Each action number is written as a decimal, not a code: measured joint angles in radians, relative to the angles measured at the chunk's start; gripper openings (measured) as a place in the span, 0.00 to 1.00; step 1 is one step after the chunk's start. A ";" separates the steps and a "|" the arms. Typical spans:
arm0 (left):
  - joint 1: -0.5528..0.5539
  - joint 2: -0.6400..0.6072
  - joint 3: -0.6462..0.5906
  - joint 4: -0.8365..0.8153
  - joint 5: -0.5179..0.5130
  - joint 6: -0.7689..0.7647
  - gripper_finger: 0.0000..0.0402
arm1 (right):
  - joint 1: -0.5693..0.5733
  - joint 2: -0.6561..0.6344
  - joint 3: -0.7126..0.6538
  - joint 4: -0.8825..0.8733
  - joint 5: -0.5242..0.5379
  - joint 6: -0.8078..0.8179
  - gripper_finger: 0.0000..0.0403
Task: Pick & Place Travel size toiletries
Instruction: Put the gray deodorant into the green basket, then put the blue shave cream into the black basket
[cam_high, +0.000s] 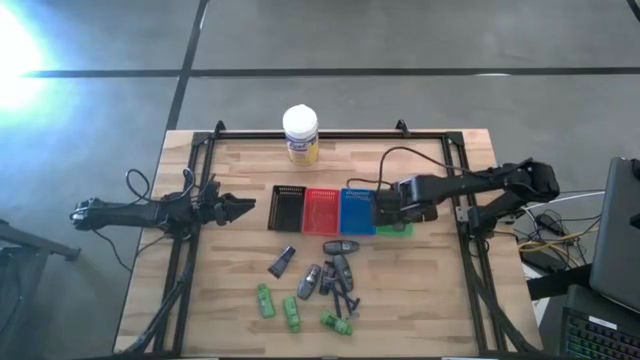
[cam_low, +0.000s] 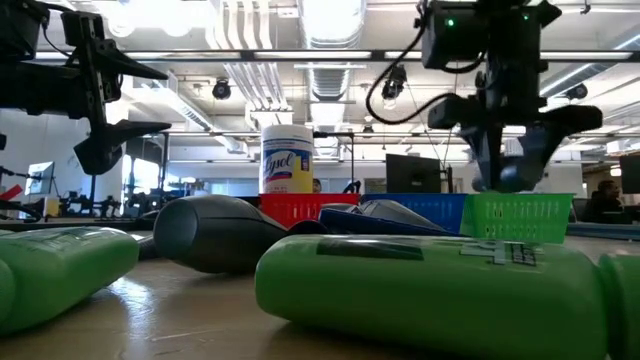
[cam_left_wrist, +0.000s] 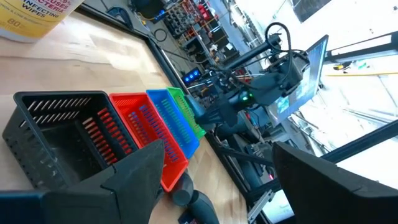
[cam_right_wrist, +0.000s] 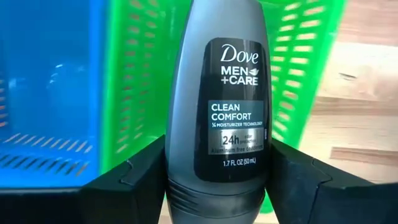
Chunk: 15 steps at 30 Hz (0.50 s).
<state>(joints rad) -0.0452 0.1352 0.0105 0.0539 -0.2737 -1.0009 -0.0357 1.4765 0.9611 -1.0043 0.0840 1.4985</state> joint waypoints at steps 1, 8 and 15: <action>0.000 0.000 0.000 0.000 0.000 0.000 0.75 | 0.000 0.000 -0.008 -0.001 0.002 0.007 0.56; 0.000 0.000 0.000 -0.001 0.000 -0.002 0.75 | 0.001 -0.001 -0.025 -0.001 -0.002 -0.002 0.68; 0.000 0.000 0.000 -0.001 -0.001 -0.002 0.75 | 0.015 -0.002 0.027 -0.008 0.013 -0.103 0.79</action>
<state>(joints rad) -0.0452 0.1352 0.0105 0.0528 -0.2745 -1.0027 -0.0211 1.4740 0.9884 -1.0119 0.0967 1.3954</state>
